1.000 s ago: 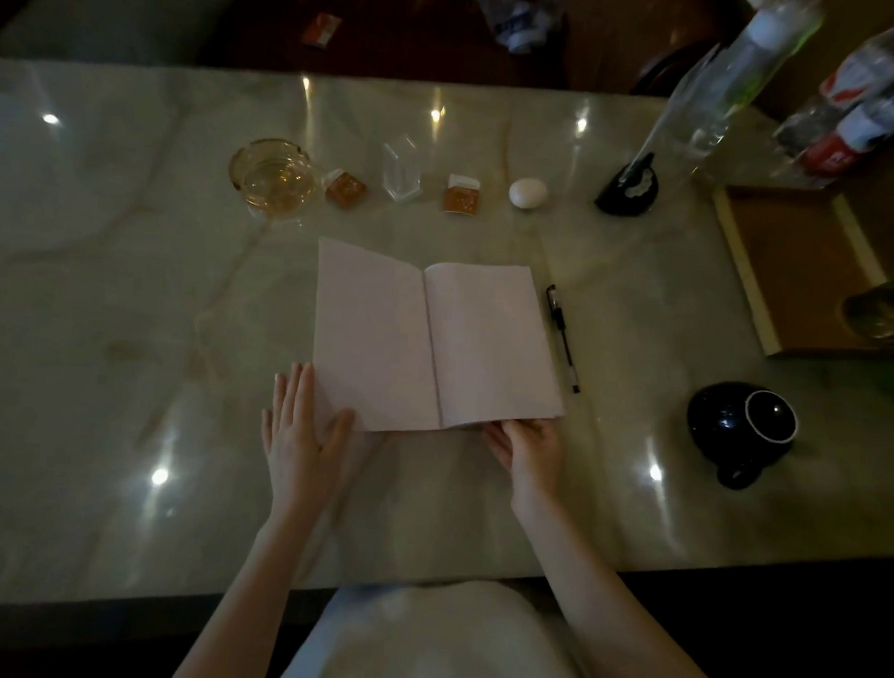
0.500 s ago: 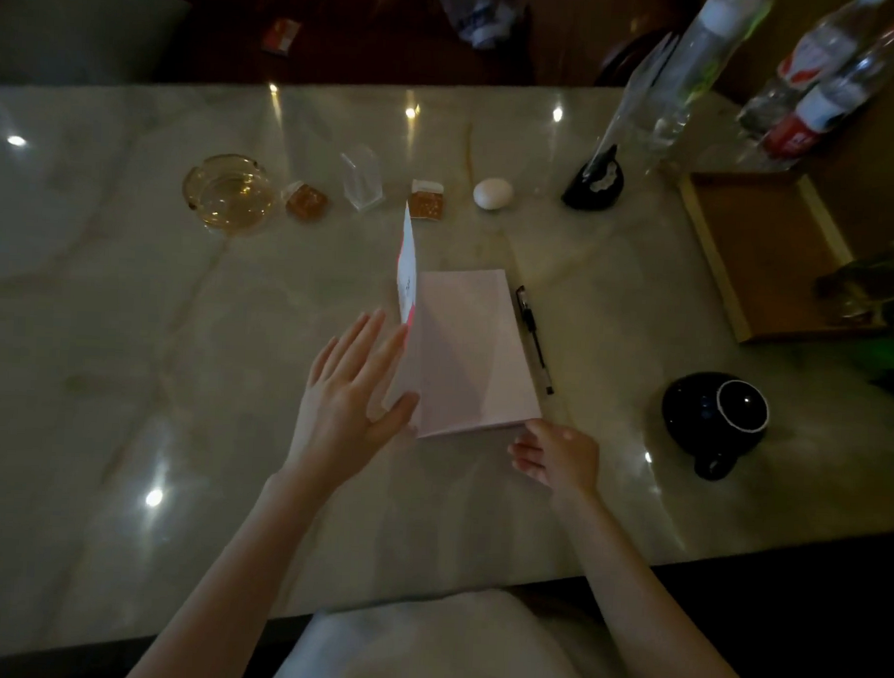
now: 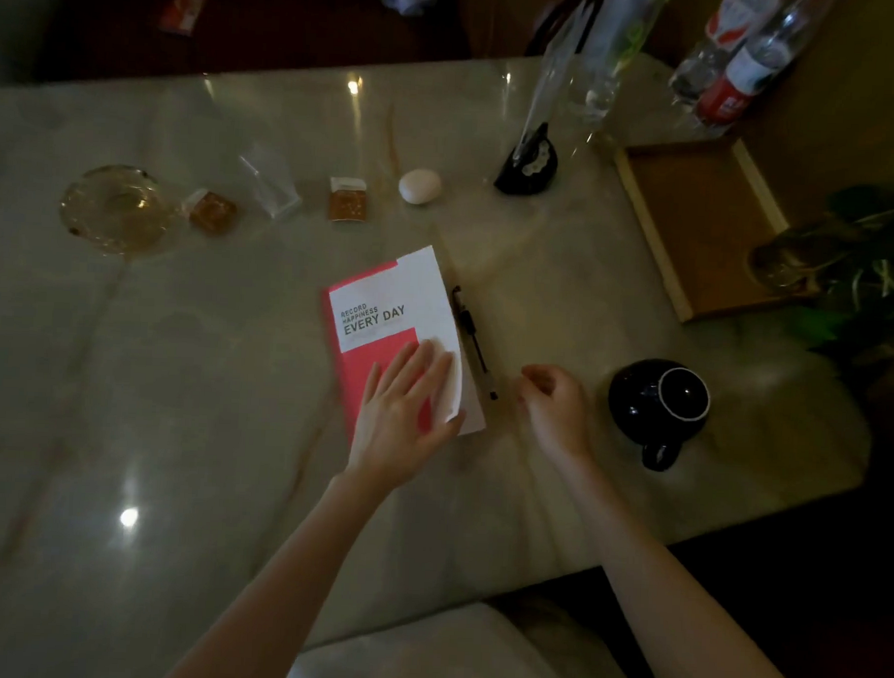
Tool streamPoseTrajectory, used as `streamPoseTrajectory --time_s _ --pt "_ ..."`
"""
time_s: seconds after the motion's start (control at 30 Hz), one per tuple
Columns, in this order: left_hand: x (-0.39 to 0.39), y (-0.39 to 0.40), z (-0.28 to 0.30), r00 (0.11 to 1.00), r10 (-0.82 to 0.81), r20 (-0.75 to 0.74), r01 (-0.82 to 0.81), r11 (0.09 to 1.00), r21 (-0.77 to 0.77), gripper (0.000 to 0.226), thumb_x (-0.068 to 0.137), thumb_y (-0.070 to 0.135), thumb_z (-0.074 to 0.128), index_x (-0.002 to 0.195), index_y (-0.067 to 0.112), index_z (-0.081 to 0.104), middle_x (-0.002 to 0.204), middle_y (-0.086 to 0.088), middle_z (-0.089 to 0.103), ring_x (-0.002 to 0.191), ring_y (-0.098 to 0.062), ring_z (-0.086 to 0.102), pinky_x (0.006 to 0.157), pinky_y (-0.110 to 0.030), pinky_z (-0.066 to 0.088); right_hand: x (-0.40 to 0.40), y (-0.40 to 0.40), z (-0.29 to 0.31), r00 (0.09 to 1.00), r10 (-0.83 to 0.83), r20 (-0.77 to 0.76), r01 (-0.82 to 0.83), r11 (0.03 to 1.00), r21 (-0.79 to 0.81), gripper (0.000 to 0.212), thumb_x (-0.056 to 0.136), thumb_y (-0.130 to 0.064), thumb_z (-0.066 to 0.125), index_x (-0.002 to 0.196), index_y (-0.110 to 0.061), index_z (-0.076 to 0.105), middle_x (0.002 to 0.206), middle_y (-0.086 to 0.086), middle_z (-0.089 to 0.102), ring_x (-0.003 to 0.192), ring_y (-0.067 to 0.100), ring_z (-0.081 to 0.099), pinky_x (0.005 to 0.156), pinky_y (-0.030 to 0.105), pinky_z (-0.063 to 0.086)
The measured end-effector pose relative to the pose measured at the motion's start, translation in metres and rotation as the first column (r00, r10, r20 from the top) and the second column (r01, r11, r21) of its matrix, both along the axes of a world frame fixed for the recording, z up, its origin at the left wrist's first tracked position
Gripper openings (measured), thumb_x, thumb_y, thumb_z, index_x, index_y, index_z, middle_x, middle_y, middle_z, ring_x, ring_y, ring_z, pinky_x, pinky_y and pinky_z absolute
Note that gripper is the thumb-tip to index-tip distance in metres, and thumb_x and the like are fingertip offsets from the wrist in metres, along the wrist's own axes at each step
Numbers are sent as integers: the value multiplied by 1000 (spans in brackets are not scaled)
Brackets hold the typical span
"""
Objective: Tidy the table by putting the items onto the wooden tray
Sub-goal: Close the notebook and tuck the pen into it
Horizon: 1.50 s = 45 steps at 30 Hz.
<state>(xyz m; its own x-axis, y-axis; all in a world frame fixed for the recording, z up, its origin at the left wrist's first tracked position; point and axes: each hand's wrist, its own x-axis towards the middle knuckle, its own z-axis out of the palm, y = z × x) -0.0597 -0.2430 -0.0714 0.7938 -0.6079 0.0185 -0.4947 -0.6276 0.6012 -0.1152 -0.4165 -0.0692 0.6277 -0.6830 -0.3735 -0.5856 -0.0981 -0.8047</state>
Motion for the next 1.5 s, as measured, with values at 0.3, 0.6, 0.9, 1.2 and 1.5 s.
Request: streamPoseTrajectory --time_s 0.3,0.6,0.9,1.2,1.5 --pt "-11 -16 -33 1000 0 7 -2 960 281 80 73 66 40 137 18 36 148 -9 30 138 -25 17 109 -53 8 38 -12 -1 951 305 -53 -309 945 -106 22 87 -17 59 105 -6 63 101 10 67 87 12 56 78 21 42" --pt "-6 -16 -30 1000 6 4 -7 947 322 74 80 68 31 140 26 29 152 1 21 139 -15 5 112 -43 -2 73 -15 -2 886 445 -129 -463 857 -224 23 85 -19 60 104 -6 61 95 11 67 81 16 57 78 28 47" --pt "47 -9 7 980 38 -196 -8 988 152 46 93 41 37 134 20 41 140 -2 43 128 -20 37 103 -38 29 117 -9 5 762 551 -339 -644 696 -316 34 90 -15 50 122 -6 43 123 15 52 107 33 54 85 42 48" --pt "116 28 -16 922 386 3 -380 904 194 57 89 45 33 137 16 34 148 -8 30 135 -28 24 106 -44 21 132 -29 14 752 554 -356 -645 730 -228 38 91 -5 44 129 -3 41 121 17 57 107 31 56 84 32 43" --pt "123 16 -42 922 384 54 -387 906 173 52 91 41 25 128 12 47 146 -9 34 137 -25 22 109 -41 13 139 -19 6 760 494 -422 -637 693 -337 42 90 -31 52 123 -7 43 106 14 63 90 29 62 69 32 47"
